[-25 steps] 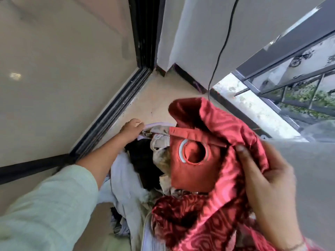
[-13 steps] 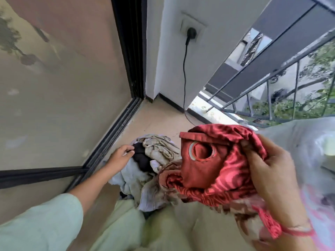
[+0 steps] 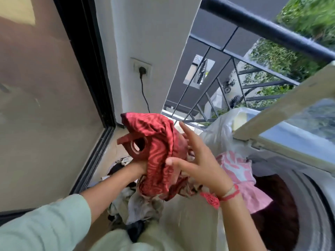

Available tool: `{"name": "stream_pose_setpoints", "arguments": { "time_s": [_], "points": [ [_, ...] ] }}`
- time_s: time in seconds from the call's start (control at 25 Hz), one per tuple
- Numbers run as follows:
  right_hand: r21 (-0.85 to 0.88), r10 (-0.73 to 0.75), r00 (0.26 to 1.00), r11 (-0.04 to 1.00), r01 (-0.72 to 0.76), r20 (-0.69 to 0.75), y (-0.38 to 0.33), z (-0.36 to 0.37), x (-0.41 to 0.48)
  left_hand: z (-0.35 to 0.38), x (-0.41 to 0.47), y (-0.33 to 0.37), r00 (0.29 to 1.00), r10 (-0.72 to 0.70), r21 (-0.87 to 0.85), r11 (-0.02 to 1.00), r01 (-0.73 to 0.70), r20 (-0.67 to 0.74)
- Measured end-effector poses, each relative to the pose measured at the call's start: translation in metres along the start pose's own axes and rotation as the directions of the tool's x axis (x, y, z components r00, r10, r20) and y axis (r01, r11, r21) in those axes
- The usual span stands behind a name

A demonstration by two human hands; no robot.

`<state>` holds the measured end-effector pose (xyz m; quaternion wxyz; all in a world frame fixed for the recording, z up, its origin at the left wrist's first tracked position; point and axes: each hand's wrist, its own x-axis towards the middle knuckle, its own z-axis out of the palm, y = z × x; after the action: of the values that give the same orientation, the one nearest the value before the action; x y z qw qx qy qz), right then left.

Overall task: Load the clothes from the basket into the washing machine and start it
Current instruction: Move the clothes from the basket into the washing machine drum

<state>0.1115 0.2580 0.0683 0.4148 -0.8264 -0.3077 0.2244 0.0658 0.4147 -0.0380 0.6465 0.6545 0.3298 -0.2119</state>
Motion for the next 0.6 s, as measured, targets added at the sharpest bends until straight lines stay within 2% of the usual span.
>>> {"name": "stream_pose_setpoints", "arguments": {
  "time_s": [0.04, 0.08, 0.12, 0.16, 0.2, 0.24, 0.32, 0.4, 0.44, 0.52, 0.6],
  "points": [
    [-0.04, 0.062, 0.998, 0.997, -0.063, -0.026, 0.015, -0.01, -0.009, 0.002, -0.006, 0.006, 0.989, 0.097, 0.043, 0.995, -0.093, -0.111],
    [-0.18, 0.152, 0.987, 0.971, -0.159, -0.05, 0.033, -0.02, -0.02, 0.004, -0.007, 0.008, 0.992, 0.032, -0.13, 0.99, -0.048, -0.123],
    [-0.408, 0.255, 0.965, 0.877, -0.256, -0.057, 0.053, -0.029, -0.03, 0.004, -0.006, 0.004, 0.993, 0.005, -0.261, 0.965, -0.035, -0.115],
    [-0.642, 0.351, 0.933, 0.7, -0.314, -0.074, 0.073, -0.036, -0.039, 0.0, -0.009, 0.001, 0.989, 0.031, -0.162, 0.985, -0.054, -0.142],
    [-0.786, 0.426, 0.901, 0.527, -0.323, -0.085, 0.089, -0.038, -0.046, -0.005, -0.005, 0.002, 0.988, 0.012, -0.116, 0.993, -0.03, -0.152],
    [-0.839, 0.461, 0.881, 0.434, -0.33, -0.108, 0.102, -0.038, -0.052, -0.01, -0.006, 0.003, 0.989, -0.015, -0.102, 0.995, 0.0, -0.147],
    [-0.834, 0.444, 0.881, 0.414, -0.365, -0.165, 0.114, -0.034, -0.055, -0.016, 0.0, 0.0, 0.974, 0.079, -0.048, 0.995, -0.091, -0.213],
    [-0.851, 0.39, 0.896, 0.376, -0.366, -0.212, 0.11, -0.024, -0.052, -0.028, 0.003, -0.003, 0.921, 0.193, 0.123, 0.979, -0.161, -0.337],
    [-0.872, 0.349, 0.909, 0.342, -0.35, -0.228, 0.109, -0.019, -0.049, -0.032, 0.003, -0.005, 0.903, 0.223, 0.257, 0.957, -0.131, -0.368],
    [-0.892, 0.252, 0.937, 0.321, -0.317, -0.242, 0.11, -0.016, -0.048, -0.039, 0.007, -0.009, 0.856, 0.28, 0.57, 0.821, 0.022, -0.435],
    [-0.869, 0.158, 0.959, 0.407, -0.282, -0.236, 0.112, -0.027, -0.054, -0.031, -0.004, -0.005, 0.807, 0.351, 0.741, 0.655, 0.151, -0.475]
  ]
}}
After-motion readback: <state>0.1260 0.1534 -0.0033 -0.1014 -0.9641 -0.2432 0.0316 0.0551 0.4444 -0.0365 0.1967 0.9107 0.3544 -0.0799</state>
